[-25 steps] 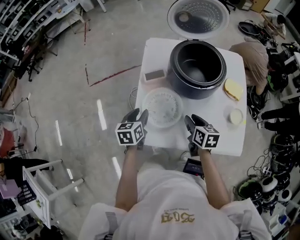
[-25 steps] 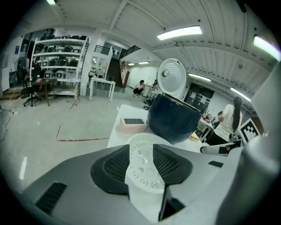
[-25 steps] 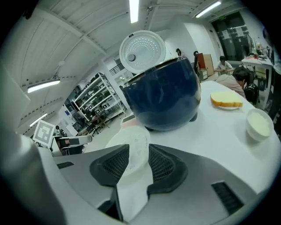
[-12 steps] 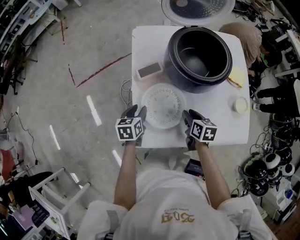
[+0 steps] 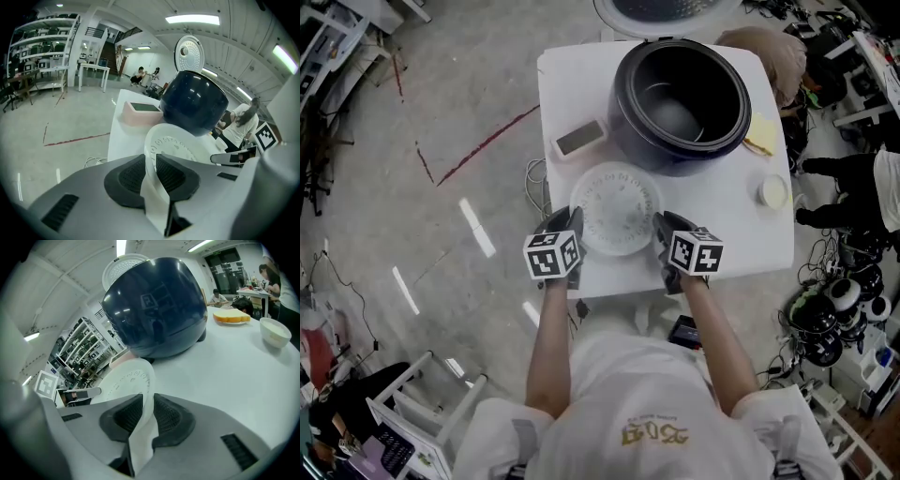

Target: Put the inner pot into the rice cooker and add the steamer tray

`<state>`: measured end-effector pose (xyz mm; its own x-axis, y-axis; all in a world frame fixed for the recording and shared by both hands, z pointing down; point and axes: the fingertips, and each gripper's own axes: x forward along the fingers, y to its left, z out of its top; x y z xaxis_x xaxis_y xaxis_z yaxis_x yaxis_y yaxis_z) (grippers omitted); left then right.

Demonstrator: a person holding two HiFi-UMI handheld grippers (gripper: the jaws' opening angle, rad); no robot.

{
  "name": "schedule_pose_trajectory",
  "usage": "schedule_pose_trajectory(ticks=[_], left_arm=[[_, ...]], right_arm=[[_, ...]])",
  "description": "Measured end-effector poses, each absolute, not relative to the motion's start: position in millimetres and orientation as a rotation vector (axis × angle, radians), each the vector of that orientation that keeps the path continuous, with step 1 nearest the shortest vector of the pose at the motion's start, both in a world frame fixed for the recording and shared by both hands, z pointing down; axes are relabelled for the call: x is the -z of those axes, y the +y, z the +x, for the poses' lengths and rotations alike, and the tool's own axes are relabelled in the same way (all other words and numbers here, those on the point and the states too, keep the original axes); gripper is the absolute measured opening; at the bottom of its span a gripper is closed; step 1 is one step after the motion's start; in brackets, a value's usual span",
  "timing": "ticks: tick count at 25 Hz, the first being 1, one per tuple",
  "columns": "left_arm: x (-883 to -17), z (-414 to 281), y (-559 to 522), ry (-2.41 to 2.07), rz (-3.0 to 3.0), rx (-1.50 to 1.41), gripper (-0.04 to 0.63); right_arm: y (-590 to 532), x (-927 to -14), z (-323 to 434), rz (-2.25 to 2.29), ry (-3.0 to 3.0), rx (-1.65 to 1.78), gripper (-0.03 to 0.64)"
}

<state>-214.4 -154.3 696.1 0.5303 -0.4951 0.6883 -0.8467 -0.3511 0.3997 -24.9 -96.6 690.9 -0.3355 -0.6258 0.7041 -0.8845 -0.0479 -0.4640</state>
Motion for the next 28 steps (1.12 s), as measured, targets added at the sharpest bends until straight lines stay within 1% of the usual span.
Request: schedule_pose_trajectory(ticks=[10, 28], left_arm=[[-690.1, -217.9, -145.4, -1.091, 1.987, -0.571, 0.080], [-619.9, -241.7, -142.3, -1.220, 1.994, -0.392, 0.075]], right_arm=[[-88.6, -684.9, -27.9, 1.563, -1.966, -1.323, 0.083], [-101.0, -609.4, -45.2, 1.533, -2.160, -1.295, 0.071]])
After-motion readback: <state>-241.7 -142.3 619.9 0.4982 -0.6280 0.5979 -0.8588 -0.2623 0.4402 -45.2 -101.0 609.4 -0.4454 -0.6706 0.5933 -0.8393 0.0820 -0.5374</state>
